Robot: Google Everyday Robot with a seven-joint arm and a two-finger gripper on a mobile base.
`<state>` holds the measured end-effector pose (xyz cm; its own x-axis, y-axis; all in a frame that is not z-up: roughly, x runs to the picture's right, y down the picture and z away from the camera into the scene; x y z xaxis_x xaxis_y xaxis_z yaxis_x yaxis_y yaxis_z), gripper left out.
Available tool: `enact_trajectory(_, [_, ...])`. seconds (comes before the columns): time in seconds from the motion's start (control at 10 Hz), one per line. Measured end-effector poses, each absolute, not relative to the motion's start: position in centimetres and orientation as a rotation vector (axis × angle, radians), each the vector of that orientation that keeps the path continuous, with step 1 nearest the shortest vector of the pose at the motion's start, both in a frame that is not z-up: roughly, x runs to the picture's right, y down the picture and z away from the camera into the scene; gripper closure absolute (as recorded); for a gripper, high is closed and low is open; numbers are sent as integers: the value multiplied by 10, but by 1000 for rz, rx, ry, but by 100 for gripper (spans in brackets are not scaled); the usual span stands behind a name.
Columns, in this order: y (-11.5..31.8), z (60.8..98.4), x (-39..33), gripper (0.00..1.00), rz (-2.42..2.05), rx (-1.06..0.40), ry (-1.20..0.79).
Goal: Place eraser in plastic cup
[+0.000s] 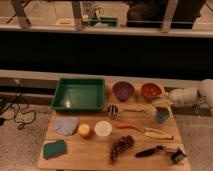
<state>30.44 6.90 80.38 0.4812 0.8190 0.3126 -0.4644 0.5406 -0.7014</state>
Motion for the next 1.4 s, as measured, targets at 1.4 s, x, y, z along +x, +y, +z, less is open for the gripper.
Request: enact_trajectory(1.4, [69, 804, 304, 37, 839, -584, -690])
